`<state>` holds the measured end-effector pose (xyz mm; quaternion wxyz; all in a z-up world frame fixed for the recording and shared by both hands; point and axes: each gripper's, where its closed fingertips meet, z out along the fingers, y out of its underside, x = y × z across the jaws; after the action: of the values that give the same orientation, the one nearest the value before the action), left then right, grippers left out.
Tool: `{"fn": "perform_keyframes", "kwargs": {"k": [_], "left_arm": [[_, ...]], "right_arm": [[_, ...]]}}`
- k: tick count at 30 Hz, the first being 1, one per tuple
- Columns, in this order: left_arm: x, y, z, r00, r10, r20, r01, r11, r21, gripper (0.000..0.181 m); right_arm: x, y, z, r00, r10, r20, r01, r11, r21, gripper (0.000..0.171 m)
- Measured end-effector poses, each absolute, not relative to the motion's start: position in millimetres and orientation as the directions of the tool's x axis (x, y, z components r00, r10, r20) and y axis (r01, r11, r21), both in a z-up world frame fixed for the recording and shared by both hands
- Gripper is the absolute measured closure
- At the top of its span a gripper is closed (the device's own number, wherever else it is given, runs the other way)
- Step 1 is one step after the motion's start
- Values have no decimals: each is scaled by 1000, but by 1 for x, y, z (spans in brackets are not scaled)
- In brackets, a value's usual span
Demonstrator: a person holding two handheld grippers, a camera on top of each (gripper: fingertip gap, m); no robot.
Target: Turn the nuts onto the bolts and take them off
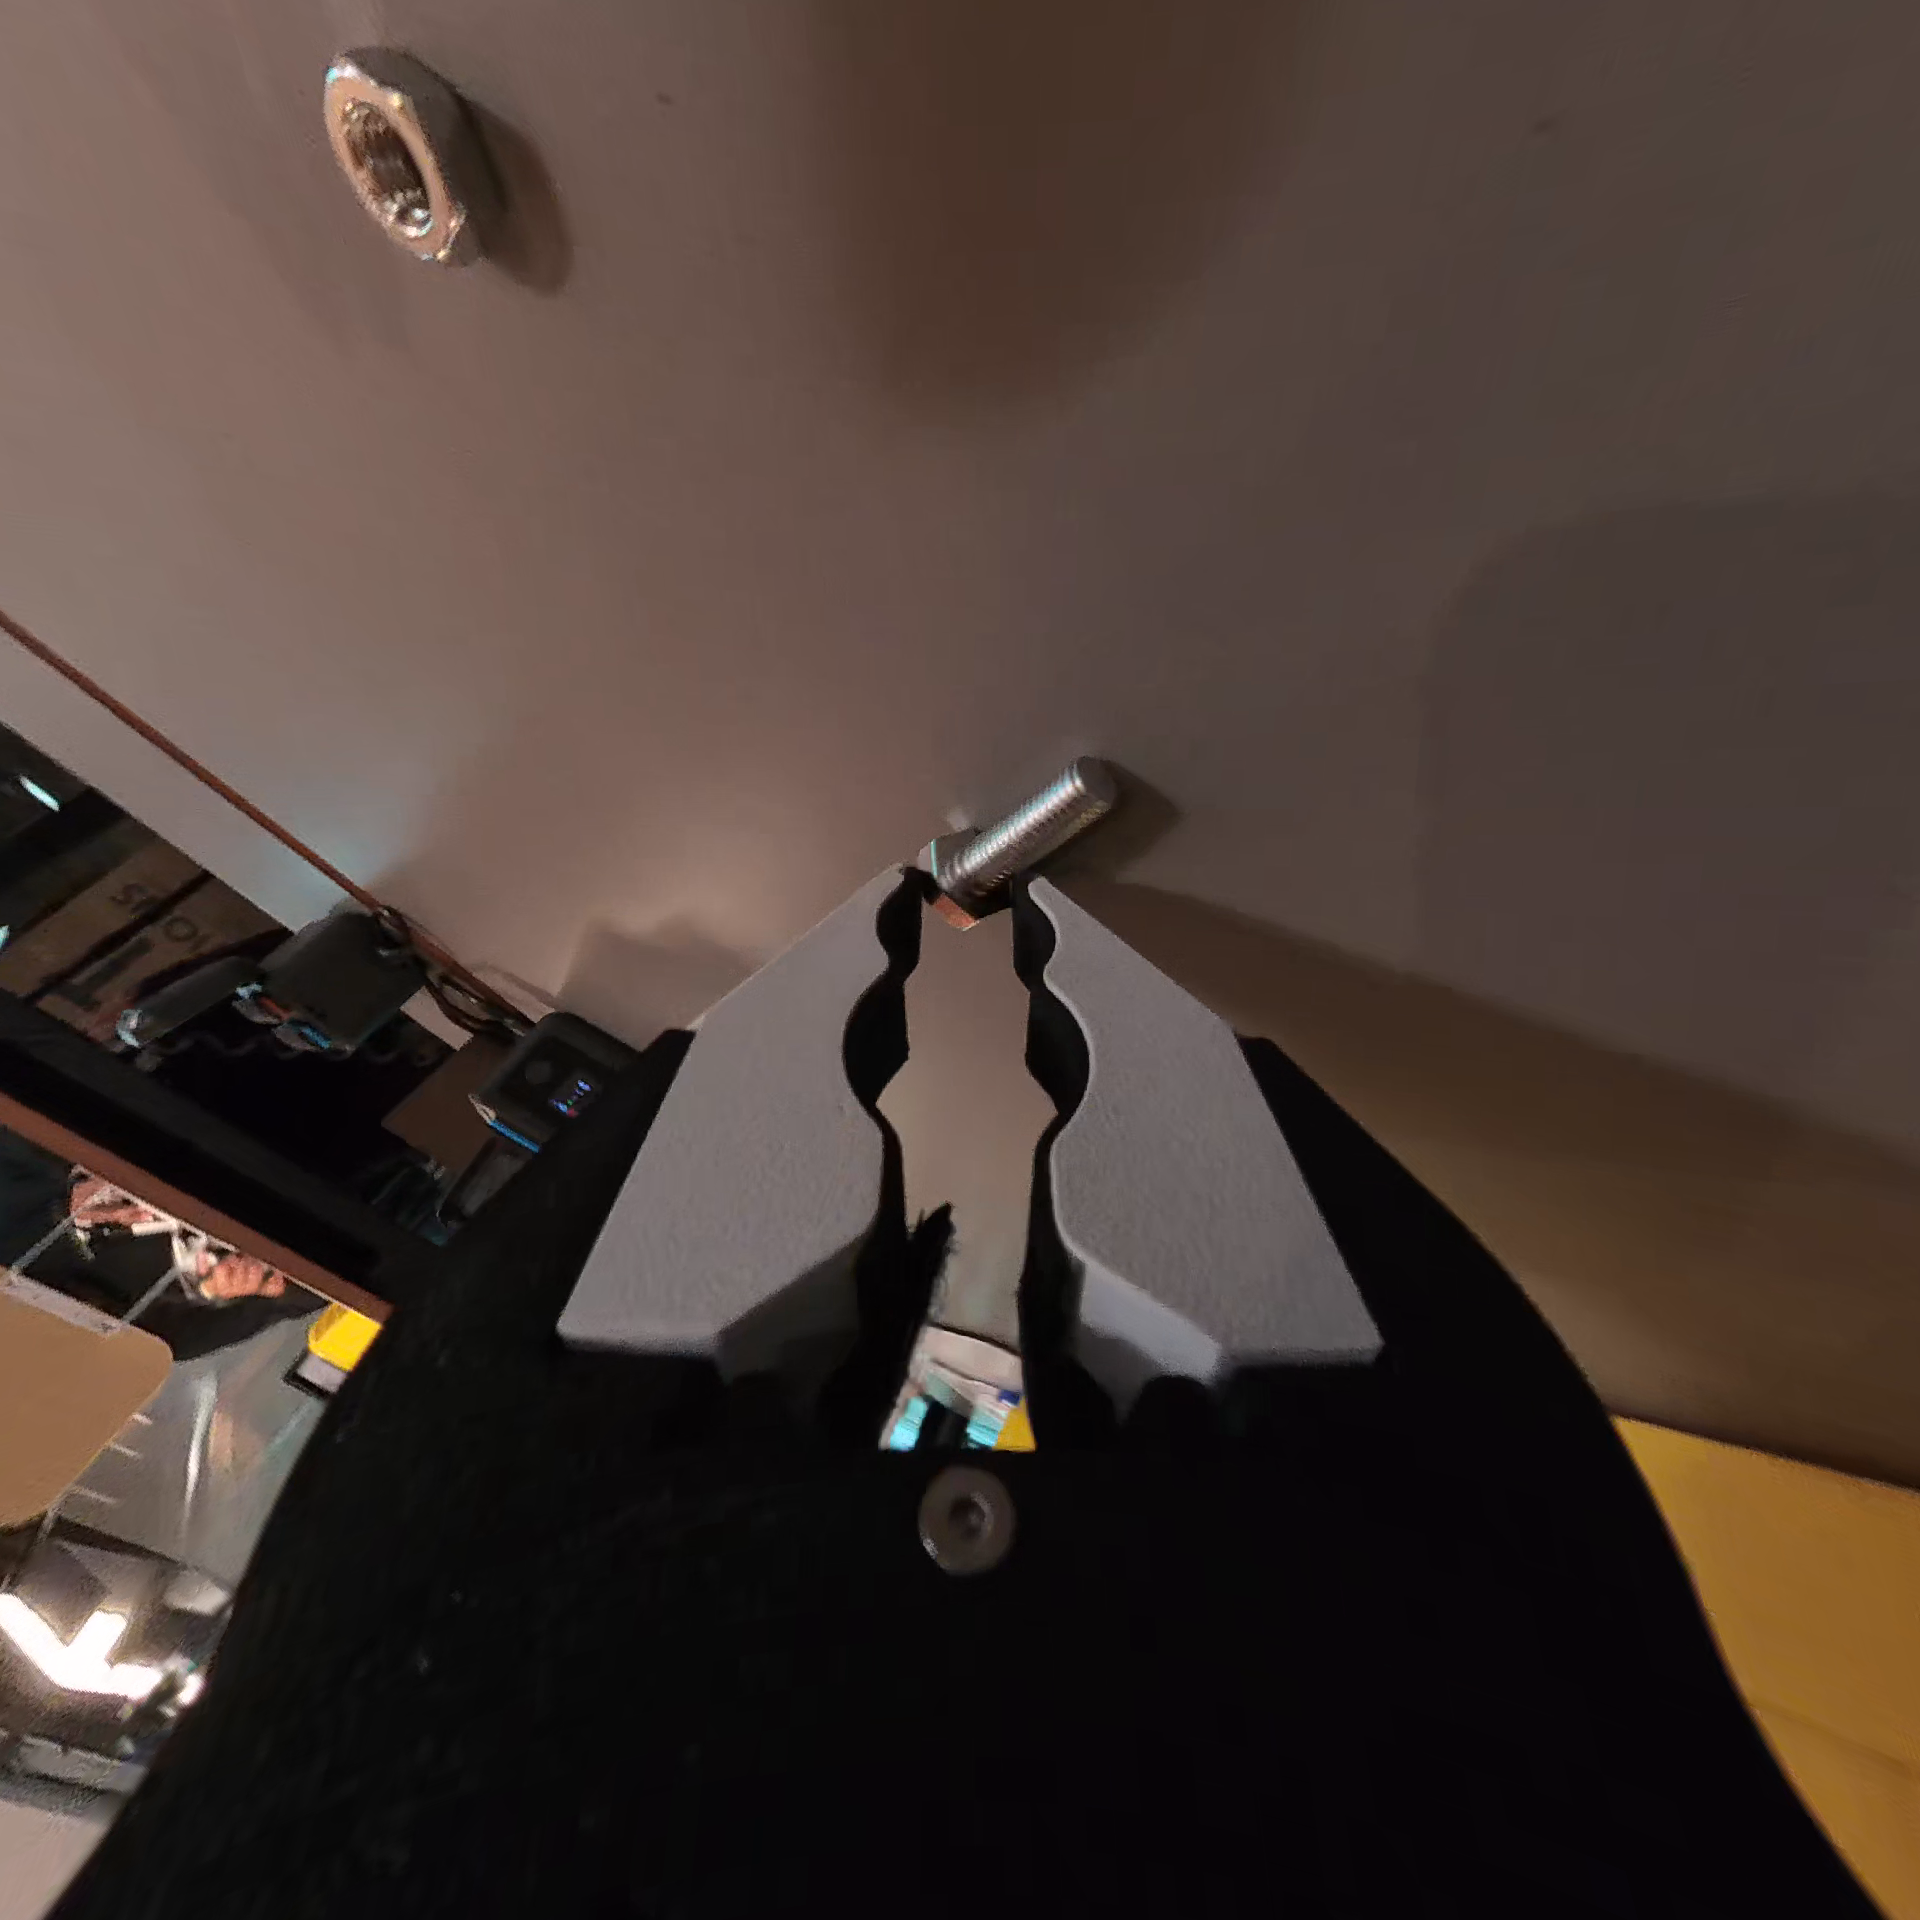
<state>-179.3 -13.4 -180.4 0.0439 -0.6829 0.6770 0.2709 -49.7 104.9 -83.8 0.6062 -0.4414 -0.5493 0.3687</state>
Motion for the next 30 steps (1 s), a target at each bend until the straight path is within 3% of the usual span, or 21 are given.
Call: {"fn": "perform_keyframes", "kwargs": {"k": [3,5,7,9,11,13,17,22,24,27,30], "left_arm": [[-178,-15,-179,66,-865,-497,-951,-206,232,167],[-171,-12,-177,213,-796,-567,-943,-318,93,167],[-162,-6,-168,407,-665,-626,-892,-438,-115,168],[-144,2,-157,647,-500,-576,-757,-513,-404,168],[-119,9,-147,840,-379,-388,-540,-517,-664,168],[-96,14,-138,924,-330,-196,-341,-472,-813,168],[-68,14,-129,932,-360,-35,-191,-407,-893,168],[-52,8,-125,912,-411,8,-161,-376,-913,168],[-45,6,-126,904,-427,23,-155,-378,-913,166],[-36,2,-131,889,-459,0,-193,-375,-907,137],[-23,-3,-125,856,-514,55,-148,-346,-926,133]], "right_arm": [[-51,97,-85,87,934,346,35,344,-938,161],[-53,89,-86,38,940,338,31,337,-941,160],[-56,74,-86,-49,950,309,24,310,-950,159],[-60,53,-84,-164,951,264,12,269,-963,158],[-62,30,-82,-280,928,244,-4,253,-967,155],[-62,12,-84,-374,885,276,-18,291,-957,151],[-59,-6,-92,-471,821,323,-21,356,-934,145],[-54,-15,-89,-519,791,324,-39,356,-934,171],[-53,-14,-86,-548,792,269,-20,310,-951,171],[-46,-9,-75,-618,777,121,3,156,-988,171],[-39,-9,-69,-691,722,35,28,74,-997,171]]}}
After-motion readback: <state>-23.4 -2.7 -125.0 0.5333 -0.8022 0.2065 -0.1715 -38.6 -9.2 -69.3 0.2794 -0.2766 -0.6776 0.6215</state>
